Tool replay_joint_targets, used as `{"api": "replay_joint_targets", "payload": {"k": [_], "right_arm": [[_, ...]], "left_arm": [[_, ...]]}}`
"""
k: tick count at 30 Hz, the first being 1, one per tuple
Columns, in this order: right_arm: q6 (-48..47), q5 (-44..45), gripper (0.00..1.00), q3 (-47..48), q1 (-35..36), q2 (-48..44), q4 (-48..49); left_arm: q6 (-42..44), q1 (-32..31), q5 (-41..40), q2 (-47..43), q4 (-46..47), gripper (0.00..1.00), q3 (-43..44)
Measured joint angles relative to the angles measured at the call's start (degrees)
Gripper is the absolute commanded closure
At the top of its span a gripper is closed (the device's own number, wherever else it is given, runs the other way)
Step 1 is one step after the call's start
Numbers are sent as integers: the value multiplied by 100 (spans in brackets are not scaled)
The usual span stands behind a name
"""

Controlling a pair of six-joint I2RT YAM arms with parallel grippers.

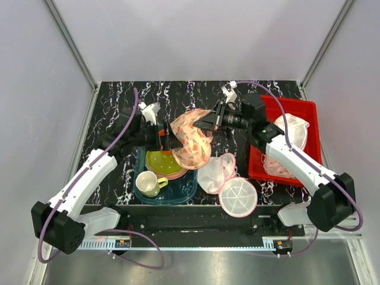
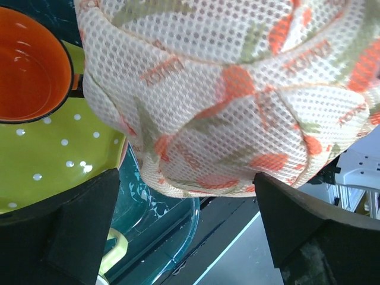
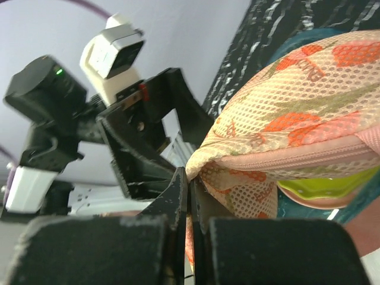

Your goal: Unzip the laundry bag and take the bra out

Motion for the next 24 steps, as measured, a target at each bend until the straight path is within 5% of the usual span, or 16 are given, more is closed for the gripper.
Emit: {"api": "replay_joint_targets", "payload": {"k": [6, 18, 24], "right_arm": [[-2, -422, 100, -153, 0, -326, 363], [225, -140, 100, -509, 0, -643, 551], [520, 219, 100, -498, -2, -284, 251]], "left_arm": [[-83, 280, 658, -188, 730, 2, -514], [-1580, 713, 2133, -136, 3445, 3, -1875], [-1051, 719, 1998, -492, 2885, 2, -1523]]}}
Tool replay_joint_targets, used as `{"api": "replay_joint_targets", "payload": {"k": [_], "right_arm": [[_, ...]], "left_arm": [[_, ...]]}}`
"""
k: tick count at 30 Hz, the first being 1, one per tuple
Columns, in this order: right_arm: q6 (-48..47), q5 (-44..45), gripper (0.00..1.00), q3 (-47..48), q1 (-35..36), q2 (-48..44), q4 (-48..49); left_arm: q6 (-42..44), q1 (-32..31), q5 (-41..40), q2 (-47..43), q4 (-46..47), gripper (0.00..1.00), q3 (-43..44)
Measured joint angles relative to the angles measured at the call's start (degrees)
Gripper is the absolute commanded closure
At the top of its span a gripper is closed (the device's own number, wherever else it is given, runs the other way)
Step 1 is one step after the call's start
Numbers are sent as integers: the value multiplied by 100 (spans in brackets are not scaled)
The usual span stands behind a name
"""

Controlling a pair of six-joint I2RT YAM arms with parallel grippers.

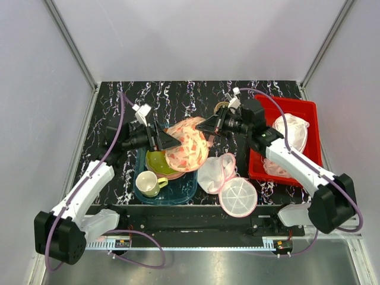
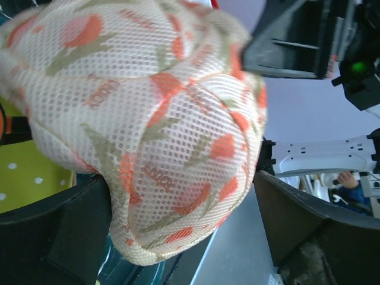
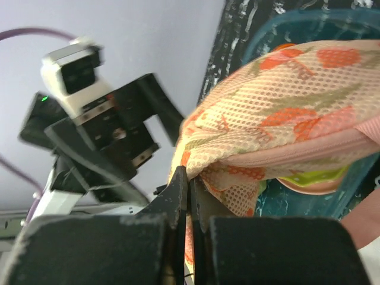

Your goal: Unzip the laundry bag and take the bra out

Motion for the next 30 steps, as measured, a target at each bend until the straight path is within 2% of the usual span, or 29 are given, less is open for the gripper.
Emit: {"api": "replay_joint_targets", "payload": {"k": [6, 9, 12, 13, 16, 17, 19, 20, 22, 23, 26, 30], "right_arm": [[337, 107, 100, 170, -11, 610, -229], [442, 129, 100, 243, -11, 739, -243], [549, 129, 100, 284, -11, 804, -210], [586, 129, 100, 284, -11, 811, -199], [640, 162, 100, 284, -15, 811, -179], [640, 170, 100, 284, -17, 811, -181], [640, 195, 98, 284, -20, 811, -190], [640, 214, 92, 284, -20, 811, -184], [649, 229, 63, 275, -20, 809, -175], [675, 247, 34, 269, -20, 809, -173], [573, 350, 13, 258, -20, 785, -319], [105, 715, 7, 350, -7, 597, -1204]], "left_arm": [[236, -219, -306, -304, -520, 1, 63], [249, -420, -350, -365, -682, 7, 63], [205, -579, -398, -431, -719, 38, 63], [192, -610, -420, -448, -726, 64, 66], [162, -643, -525, -483, -752, 93, 81], [179, -649, -592, -483, -758, 100, 105], [173, -656, -669, -479, -772, 100, 173], [195, -673, -710, -476, -787, 100, 225], [260, -710, -745, -413, -938, 100, 415], [295, -717, -772, -345, -1093, 100, 557], [494, -726, -1036, -81, -1569, 100, 1019], [761, -706, -1764, 105, -2197, 100, 1606]]}}
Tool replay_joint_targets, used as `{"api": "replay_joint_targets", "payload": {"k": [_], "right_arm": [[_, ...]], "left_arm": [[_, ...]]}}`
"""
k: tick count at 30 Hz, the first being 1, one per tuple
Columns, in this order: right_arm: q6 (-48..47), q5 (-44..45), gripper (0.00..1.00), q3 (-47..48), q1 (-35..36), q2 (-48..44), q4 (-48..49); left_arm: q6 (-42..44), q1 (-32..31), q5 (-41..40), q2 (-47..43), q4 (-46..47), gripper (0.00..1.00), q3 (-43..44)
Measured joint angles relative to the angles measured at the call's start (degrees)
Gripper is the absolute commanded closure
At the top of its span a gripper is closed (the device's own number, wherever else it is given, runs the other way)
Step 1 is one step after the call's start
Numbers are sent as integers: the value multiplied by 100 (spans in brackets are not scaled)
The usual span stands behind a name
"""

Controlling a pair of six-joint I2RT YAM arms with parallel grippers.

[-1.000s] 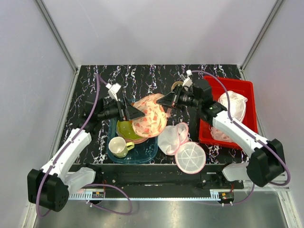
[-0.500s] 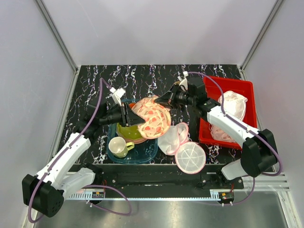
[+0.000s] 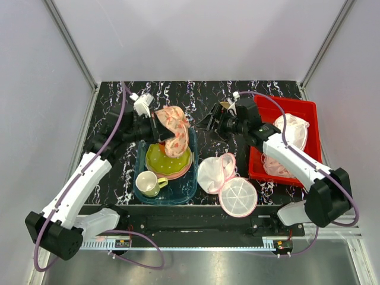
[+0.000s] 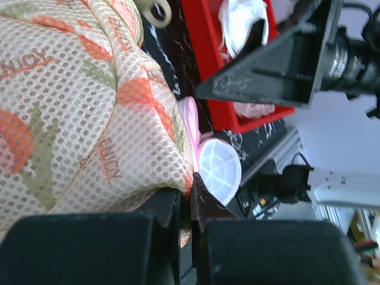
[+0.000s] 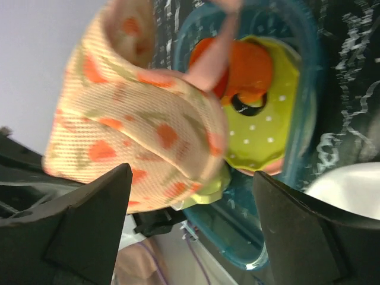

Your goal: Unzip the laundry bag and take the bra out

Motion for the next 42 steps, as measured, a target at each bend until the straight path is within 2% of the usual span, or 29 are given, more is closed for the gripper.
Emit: {"api": "replay_joint_targets", "payload": {"k": [2, 7, 12, 17, 26, 27, 30, 38, 42], "right_arm": [[-330, 345, 5, 127, 2, -155, -518], [-824, 802, 5, 326, 4, -560, -1115], [-879, 796, 3, 295, 245, -763, -1001], [-1119, 787, 3, 326, 933, -629, -938], [-1915, 1351, 5, 1351, 2094, 208, -1392], [-1969, 1456, 10, 1526, 2146, 323, -1456], [-2105, 1794, 17, 1932, 2234, 636, -1530], [-2212, 2225, 21, 2415, 2306, 1414, -1543], [-2190, 2531, 28, 2413, 2347, 1532, -1414]], "left_arm": [[35, 13, -337, 44, -238, 100, 291], [-138, 15, -1080, 109, -658, 100, 793], [-734, 15, -2031, 105, -859, 100, 839], [-1222, 15, -2568, 133, -1045, 100, 837], [-1462, 15, -2785, 448, -1274, 100, 962], [-1488, 15, -2796, 463, -1281, 100, 988], [-1543, 15, -2813, 468, -1316, 100, 1045], [-1705, 15, -2815, 514, -1366, 100, 1167], [-1812, 22, -2839, 647, -1373, 100, 1176]]}}
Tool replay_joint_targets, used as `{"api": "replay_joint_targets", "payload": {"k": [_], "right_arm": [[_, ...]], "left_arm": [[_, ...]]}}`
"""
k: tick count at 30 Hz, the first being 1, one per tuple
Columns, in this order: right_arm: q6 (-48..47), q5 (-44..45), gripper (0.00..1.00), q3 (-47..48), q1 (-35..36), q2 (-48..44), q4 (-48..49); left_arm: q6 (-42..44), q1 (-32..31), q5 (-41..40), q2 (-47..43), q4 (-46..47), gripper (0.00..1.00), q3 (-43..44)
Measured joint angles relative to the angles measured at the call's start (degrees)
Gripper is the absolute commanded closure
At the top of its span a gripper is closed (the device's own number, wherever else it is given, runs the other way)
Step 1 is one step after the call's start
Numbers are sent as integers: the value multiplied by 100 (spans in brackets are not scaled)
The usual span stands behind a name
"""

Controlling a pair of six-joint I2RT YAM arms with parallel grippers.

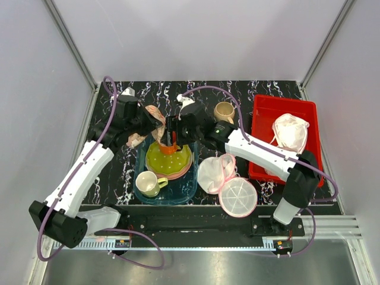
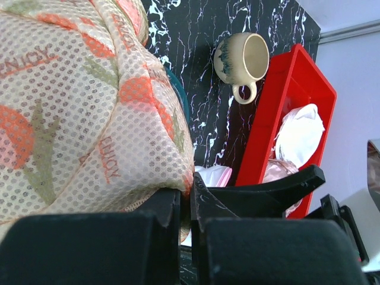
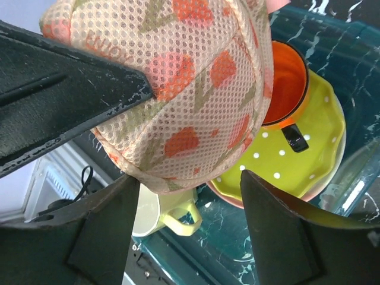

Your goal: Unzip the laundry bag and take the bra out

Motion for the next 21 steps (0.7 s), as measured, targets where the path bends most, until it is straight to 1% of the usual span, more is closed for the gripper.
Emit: {"api": "replay_joint_targets", "payload": {"k": [3, 4, 6, 8, 11, 13, 15, 16, 17, 18, 19, 21], "right_arm": [[-7, 313, 35, 0, 61, 0, 44], [-15, 389, 35, -2, 79, 0, 61], [-20, 540, 33, -13, 103, 0, 162], [-17, 662, 25, -46, 111, 0, 278], [15, 833, 25, -175, 109, -2, 494], [24, 903, 34, -260, 109, -2, 627], [24, 986, 51, -328, 109, -2, 754], [20, 1012, 73, -350, 114, -2, 793], [11, 1038, 86, -369, 120, -2, 855], [-35, 1067, 97, -378, 131, -2, 898], [-9, 1095, 100, -380, 151, -2, 960], [-48, 1154, 100, -389, 175, -2, 1021]], "left_arm": [[-81, 4, -22, 59, 52, 100, 0], [-116, 4, -26, 68, 74, 100, 0], [-162, 7, -31, 98, 101, 100, 39], [-179, 7, -31, 142, 129, 100, 107], [-179, 13, -33, 212, 142, 100, 192], [-190, 17, -37, 282, 138, 100, 223], [-238, 17, -39, 350, 164, 100, 225], [-267, 17, -37, 376, 177, 100, 225], [-304, 17, -35, 409, 201, 100, 225], [-328, 17, -35, 437, 232, 100, 225], [-345, 17, -37, 470, 291, 100, 225], [-348, 22, -57, 479, 337, 100, 225]]}}
